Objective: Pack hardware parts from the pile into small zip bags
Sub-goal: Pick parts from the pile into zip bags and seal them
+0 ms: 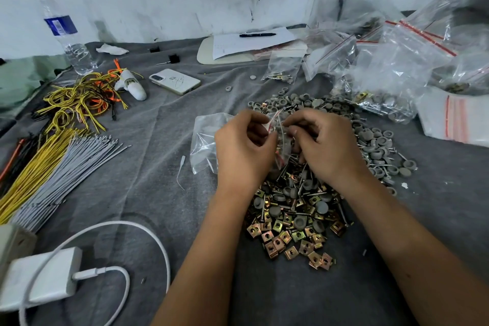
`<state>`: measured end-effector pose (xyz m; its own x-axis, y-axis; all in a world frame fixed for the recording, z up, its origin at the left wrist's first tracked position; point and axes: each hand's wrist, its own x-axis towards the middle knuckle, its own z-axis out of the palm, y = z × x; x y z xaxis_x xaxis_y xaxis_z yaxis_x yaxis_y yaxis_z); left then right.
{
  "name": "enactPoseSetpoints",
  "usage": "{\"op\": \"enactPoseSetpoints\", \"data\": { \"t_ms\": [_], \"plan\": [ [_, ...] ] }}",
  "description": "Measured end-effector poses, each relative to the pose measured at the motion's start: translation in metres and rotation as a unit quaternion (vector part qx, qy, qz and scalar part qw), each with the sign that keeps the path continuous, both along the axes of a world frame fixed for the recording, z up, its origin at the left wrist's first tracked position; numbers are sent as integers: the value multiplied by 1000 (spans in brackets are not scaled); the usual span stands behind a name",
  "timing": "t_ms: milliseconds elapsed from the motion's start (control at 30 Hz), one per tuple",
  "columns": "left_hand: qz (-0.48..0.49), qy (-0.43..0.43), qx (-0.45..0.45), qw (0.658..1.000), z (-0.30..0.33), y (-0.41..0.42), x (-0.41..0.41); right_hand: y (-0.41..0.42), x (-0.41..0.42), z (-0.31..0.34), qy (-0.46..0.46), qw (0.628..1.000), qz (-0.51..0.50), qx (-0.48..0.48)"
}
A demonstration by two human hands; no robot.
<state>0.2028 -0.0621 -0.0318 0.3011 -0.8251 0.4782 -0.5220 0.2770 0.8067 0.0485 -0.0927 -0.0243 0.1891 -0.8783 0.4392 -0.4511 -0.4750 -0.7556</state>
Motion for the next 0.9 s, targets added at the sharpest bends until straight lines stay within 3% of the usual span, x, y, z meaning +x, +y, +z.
{"op": "enactPoseSetpoints", "data": {
  "t_ms": [167, 267, 333, 467, 667, 767, 900],
  "plan": [
    [8, 151, -17, 988, 5, 1, -1, -1, -4, 2, 23, 999, -39, -23],
    [-8, 230, -45, 972, 9, 4, -1, 1, -3, 6, 74, 993, -41, -84],
    [-12, 266, -71, 961, 12, 5, 0, 4, -2, 10, 61, 990, -7, -124],
    [-21, 287, -94, 953, 14, 8, -2, 18, 8, 14, 42, 987, 99, -116],
    [-15, 309, -117, 944, 16, 7, -4, 15, 7, 15, 5, 993, 55, -107],
    [-10, 308, -128, 943, 17, 7, -6, 16, 3, 17, -31, 992, 100, -65],
    [-17, 311, -133, 941, 19, 9, -6, 19, 9, 16, 7, 991, 123, -56]
  ]
}}
